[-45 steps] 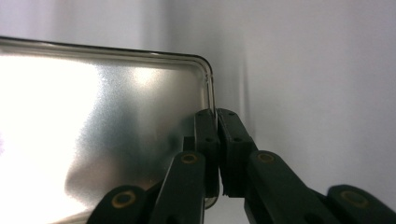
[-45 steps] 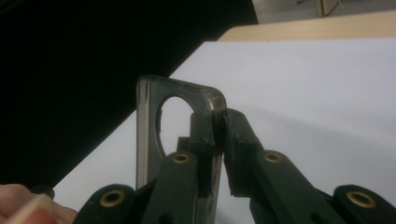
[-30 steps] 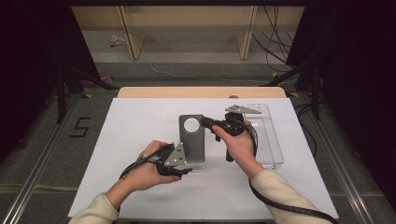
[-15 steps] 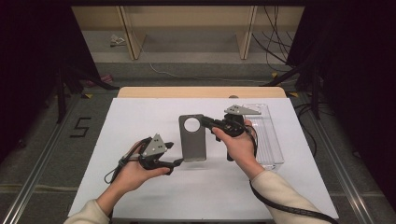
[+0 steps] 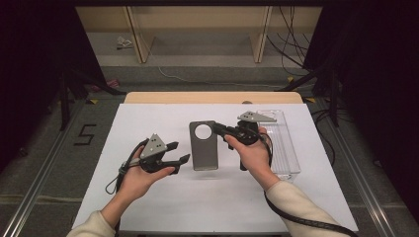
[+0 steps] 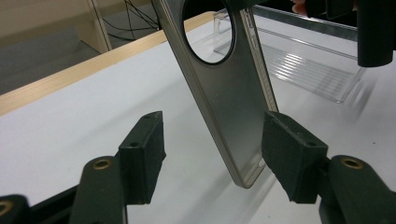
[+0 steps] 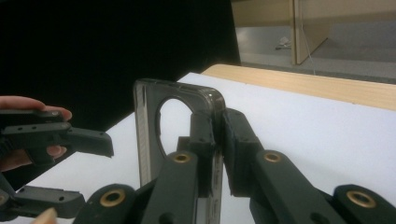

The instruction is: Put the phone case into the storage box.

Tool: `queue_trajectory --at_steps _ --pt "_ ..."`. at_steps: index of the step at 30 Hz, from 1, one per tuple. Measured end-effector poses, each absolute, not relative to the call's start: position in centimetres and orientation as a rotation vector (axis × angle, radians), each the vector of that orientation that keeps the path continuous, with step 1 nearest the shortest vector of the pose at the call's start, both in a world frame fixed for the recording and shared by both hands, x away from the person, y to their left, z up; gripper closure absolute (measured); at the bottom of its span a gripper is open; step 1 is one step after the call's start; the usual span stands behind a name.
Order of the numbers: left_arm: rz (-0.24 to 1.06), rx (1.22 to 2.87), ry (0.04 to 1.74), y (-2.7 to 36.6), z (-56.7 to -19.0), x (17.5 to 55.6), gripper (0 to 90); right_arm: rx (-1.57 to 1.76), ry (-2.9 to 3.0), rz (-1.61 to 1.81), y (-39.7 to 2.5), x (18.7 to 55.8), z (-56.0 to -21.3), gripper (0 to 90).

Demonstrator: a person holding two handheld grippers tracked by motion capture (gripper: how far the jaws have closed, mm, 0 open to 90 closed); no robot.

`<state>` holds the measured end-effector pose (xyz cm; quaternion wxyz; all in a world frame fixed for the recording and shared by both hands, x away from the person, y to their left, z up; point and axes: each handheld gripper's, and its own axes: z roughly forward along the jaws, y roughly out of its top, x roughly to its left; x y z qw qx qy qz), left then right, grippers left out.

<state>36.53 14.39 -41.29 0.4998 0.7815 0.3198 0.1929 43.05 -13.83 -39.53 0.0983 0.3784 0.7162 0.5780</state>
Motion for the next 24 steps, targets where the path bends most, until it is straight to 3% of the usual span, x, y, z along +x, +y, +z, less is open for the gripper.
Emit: queue_trajectory --at_steps 17,24 --pt "0.491 1.844 0.785 15.3 -41.3 36.2 38.2 1.104 2.080 1.708 -14.5 43.1 -39.0 83.6" --pt "0.510 1.856 0.831 16.0 -41.5 35.8 28.9 1.095 2.069 1.700 -14.7 43.2 -38.8 83.5"
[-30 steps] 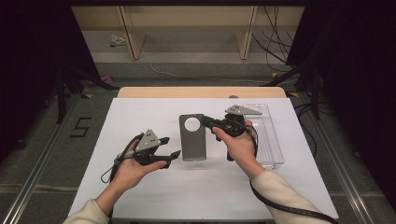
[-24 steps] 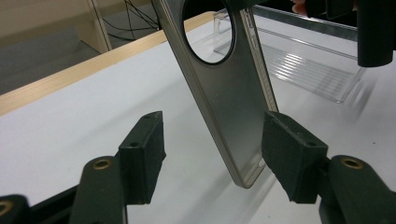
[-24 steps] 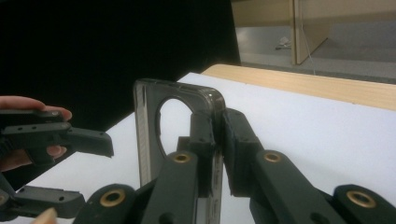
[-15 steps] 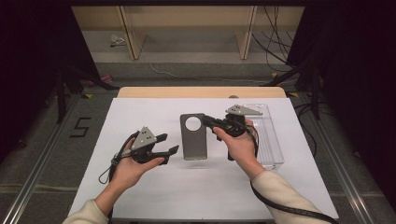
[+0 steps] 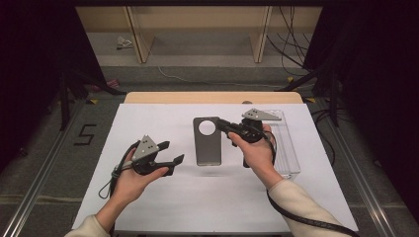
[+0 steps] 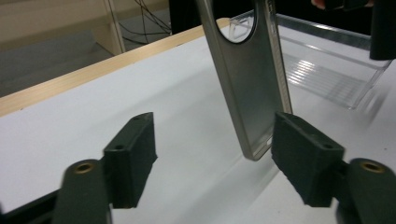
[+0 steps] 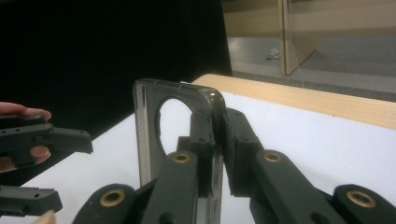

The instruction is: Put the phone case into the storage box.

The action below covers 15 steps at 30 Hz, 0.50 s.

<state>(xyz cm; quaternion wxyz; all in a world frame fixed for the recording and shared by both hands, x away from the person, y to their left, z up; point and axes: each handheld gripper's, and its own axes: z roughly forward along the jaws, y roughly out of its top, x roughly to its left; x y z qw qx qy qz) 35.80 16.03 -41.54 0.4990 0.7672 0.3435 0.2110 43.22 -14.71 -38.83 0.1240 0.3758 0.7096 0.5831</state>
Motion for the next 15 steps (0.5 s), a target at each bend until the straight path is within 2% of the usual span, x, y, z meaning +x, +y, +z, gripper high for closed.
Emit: queue_trajectory --at_steps 15 --pt "0.585 1.878 0.891 17.06 -41.84 35.47 6.8 1.087 2.053 1.700 -14.97 43.29 -38.48 83.5"
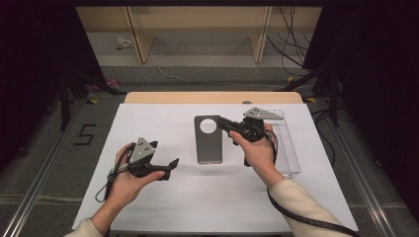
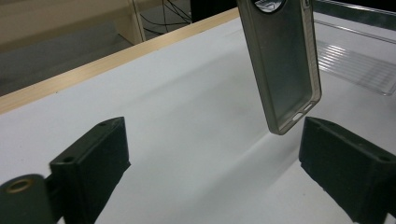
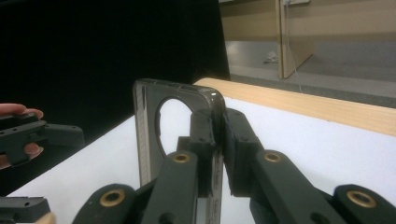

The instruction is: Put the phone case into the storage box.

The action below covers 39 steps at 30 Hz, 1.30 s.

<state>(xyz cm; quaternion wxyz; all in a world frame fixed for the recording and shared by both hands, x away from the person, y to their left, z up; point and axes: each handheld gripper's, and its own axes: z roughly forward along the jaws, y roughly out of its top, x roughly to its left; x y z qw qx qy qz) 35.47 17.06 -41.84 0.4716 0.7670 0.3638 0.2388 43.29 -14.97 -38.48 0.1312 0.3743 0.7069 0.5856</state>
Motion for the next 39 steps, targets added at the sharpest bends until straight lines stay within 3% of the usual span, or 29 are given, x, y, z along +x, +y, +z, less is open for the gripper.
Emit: queue_trajectory --at_steps 9,39 --pt "0.580 1.885 0.909 17.4 -42.1 35.4 0.3 1.085 2.040 1.696 -15.3 43.4 -38.2 83.5" --pt "0.580 1.882 0.922 18.2 -42.4 34.8 0.6 1.076 1.989 1.680 -16.7 43.8 -37.2 83.5"
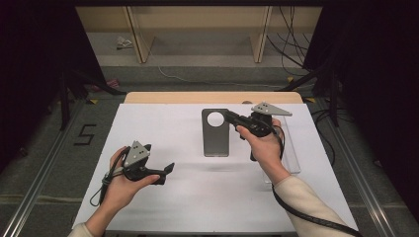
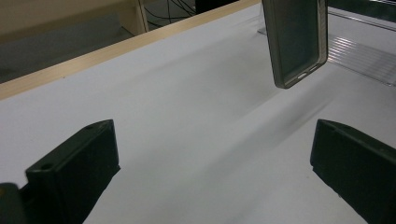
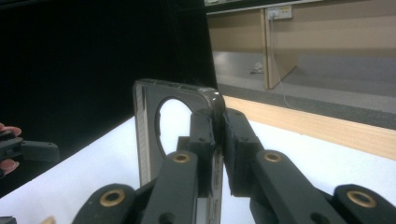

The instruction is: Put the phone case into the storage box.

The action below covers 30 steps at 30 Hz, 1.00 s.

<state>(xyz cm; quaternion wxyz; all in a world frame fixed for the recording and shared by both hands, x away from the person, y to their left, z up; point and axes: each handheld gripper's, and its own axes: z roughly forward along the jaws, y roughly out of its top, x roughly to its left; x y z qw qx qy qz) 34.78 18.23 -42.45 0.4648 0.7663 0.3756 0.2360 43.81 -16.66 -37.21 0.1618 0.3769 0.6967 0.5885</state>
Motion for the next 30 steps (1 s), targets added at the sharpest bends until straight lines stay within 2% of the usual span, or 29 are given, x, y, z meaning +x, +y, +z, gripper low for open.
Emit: queue_trajectory --at_steps 30 --pt "0.581 1.881 0.931 18.67 -42.63 34.54 1.1 1.072 1.963 1.667 -17.60 44.09 -36.57 83.5"
